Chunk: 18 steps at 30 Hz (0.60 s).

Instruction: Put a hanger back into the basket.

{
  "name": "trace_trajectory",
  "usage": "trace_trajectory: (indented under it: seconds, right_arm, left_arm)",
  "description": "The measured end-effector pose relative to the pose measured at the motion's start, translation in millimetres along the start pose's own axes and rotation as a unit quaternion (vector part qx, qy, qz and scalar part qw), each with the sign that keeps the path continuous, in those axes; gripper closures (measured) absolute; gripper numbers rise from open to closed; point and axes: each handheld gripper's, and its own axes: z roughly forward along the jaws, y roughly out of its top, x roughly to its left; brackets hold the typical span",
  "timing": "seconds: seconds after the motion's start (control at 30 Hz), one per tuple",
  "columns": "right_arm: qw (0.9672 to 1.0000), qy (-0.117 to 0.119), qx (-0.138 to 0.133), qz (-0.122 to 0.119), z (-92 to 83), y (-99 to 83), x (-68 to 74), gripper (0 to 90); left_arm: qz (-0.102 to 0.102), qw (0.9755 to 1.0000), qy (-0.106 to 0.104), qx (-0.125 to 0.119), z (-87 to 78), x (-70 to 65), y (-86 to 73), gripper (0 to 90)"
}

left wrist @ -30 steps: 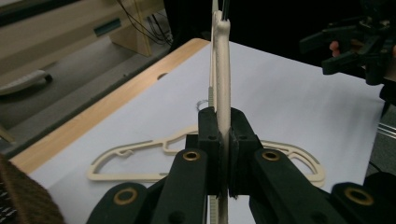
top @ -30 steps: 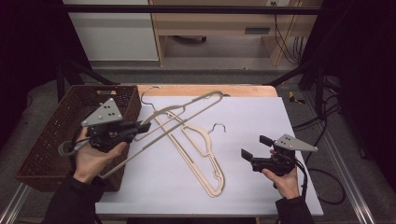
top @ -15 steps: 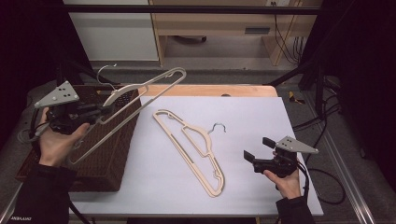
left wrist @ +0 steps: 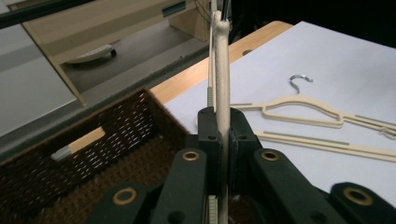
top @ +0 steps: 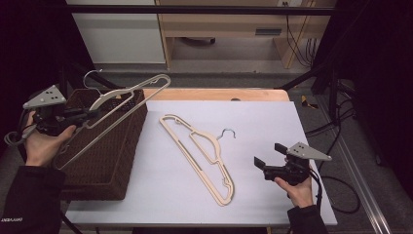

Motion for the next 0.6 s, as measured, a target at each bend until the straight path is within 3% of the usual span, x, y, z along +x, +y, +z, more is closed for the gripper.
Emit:
trace_trajectory:
  seconds: [0.6]
  right_arm:
    - [1.0000,0.002,0.007,-0.001,3.3,-0.7,1.3,6.7]
  left_arm:
    - [-0.042,0.9987,0.025,0.018,-16.1,45.2,-43.3,86.2]
